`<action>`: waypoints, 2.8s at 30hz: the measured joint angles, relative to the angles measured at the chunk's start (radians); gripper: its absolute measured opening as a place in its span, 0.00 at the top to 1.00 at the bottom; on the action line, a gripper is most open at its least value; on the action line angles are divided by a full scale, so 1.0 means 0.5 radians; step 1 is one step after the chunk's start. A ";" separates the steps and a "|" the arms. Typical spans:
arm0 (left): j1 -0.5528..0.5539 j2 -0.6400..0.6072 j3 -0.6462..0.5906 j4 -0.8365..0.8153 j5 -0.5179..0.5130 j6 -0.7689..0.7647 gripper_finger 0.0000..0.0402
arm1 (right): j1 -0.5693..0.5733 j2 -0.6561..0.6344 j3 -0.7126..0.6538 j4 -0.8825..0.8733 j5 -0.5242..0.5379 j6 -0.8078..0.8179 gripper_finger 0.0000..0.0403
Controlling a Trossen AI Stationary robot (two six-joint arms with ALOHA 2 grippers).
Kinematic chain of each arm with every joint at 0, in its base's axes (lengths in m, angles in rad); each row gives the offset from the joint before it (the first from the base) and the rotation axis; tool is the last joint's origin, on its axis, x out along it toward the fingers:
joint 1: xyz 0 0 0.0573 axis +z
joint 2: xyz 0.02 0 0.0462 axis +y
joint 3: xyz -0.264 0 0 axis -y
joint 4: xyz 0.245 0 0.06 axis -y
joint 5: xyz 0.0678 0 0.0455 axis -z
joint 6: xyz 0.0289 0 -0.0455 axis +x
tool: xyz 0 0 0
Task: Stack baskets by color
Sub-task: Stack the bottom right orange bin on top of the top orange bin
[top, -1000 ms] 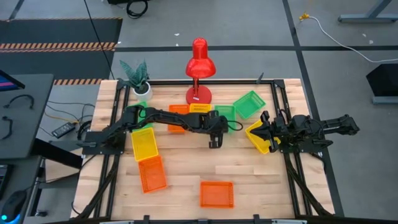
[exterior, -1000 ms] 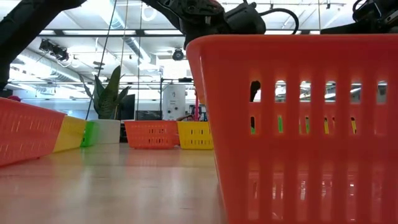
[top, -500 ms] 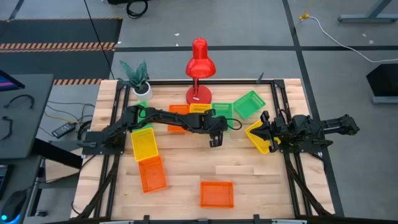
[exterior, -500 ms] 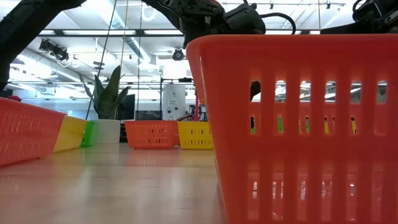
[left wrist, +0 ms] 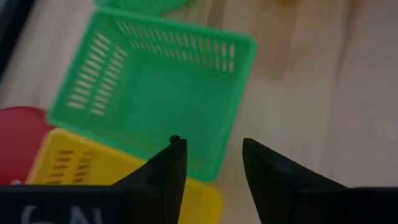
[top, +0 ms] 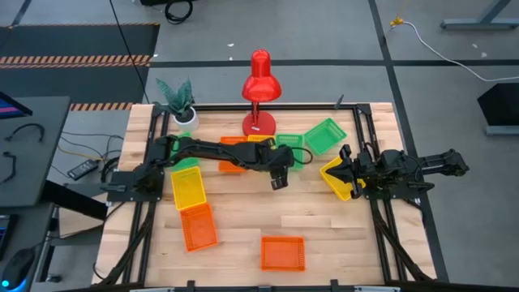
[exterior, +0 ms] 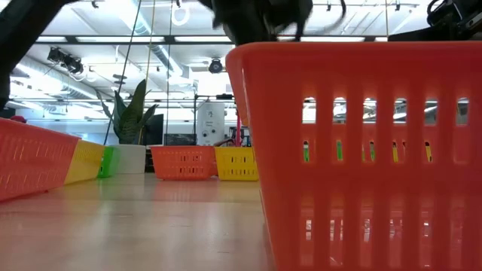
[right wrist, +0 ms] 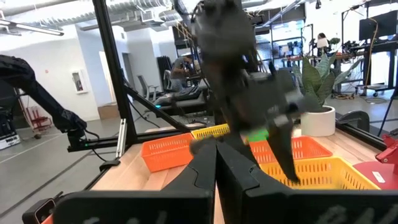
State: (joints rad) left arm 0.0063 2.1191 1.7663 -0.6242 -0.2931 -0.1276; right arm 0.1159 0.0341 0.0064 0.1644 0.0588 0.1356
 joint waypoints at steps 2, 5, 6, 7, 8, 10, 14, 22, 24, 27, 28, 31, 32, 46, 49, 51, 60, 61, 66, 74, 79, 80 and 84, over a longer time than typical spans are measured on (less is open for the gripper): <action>-0.041 -0.067 0.029 -0.023 -0.003 -0.017 0.60 | 0.000 0.001 0.000 -0.001 0.000 0.000 0.97; -0.139 -0.168 0.012 -0.036 -0.059 -0.027 0.62 | 0.000 0.000 0.000 0.000 0.000 0.000 0.97; -0.181 -0.201 -0.013 -0.023 -0.099 -0.026 0.63 | 0.000 0.000 0.000 0.000 0.000 0.000 0.97; -0.228 -0.218 -0.061 -0.039 -0.148 -0.032 0.64 | 0.000 0.001 0.000 0.000 0.000 0.000 0.97; -0.271 -0.226 -0.124 -0.041 -0.213 -0.056 0.66 | 0.000 0.000 0.000 0.000 0.000 0.000 0.97; -0.365 -0.238 -0.276 0.025 -0.346 -0.166 0.68 | 0.000 0.001 0.000 0.001 -0.001 0.000 0.97; -0.536 -0.268 -0.645 0.445 -0.517 -0.456 0.71 | 0.000 0.003 0.001 0.015 -0.001 0.000 0.97; -0.854 -0.267 -0.989 1.564 -0.889 -0.608 0.75 | 0.000 0.010 0.000 0.015 0.000 0.000 0.97; -0.942 -0.267 -0.996 1.653 -1.080 -0.485 0.76 | 0.000 0.010 0.000 0.015 -0.001 0.000 0.97; -1.054 -0.256 -0.996 1.659 -1.273 -0.299 0.78 | 0.000 0.010 0.000 0.015 0.000 0.000 0.97; -1.080 -0.249 -0.997 1.651 -1.308 -0.295 0.79 | 0.000 0.010 0.000 0.015 0.000 0.000 0.97; -1.120 -0.250 -1.139 1.855 -1.309 -0.324 0.81 | 0.000 0.010 0.000 0.016 0.000 0.000 0.97; -1.128 -0.250 -1.241 2.012 -1.309 -0.328 0.81 | 0.000 0.010 0.000 0.029 0.000 0.000 0.97; -0.936 -0.248 -2.088 4.116 -1.109 0.752 0.90 | 0.000 0.010 0.000 0.888 0.000 0.053 0.97; -0.878 -0.248 -2.040 4.069 -0.996 0.756 0.90 | 0.000 0.009 0.000 1.103 -0.005 0.063 0.97; -0.857 -0.248 -1.986 4.005 -0.981 0.785 0.90 | 0.003 0.006 0.000 1.109 -0.073 0.181 0.97; -0.921 -0.248 -1.473 3.141 -1.081 1.314 0.93 | 0.004 0.056 0.000 0.777 -0.378 0.306 0.97; -0.929 -0.248 -1.390 2.985 -1.082 1.304 0.93 | 0.005 0.075 0.000 0.739 -0.382 0.314 0.97; -0.937 -0.248 -0.904 1.966 -1.008 1.031 0.91 | 0.066 0.216 0.000 0.502 -0.374 0.351 0.97; -1.028 -0.248 -0.144 0.078 -0.528 0.723 0.83 | 0.306 0.512 0.000 0.448 0.046 0.231 0.97; -1.148 -0.248 -0.005 -0.307 0.010 0.748 0.71 | 0.403 0.627 0.000 0.452 0.283 0.262 0.97; -1.169 -0.247 -0.007 -0.315 0.071 0.758 0.68 | 0.419 0.648 0.000 0.452 0.317 0.270 0.97; -1.224 -0.247 -0.096 -0.291 0.119 1.074 0.58 | 0.463 0.706 0.000 0.453 0.440 0.334 0.97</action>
State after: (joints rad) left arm -0.6058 1.9957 1.7185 -0.7698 -0.2335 0.4092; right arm 0.3475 0.3872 0.0063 0.3908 0.2789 0.3028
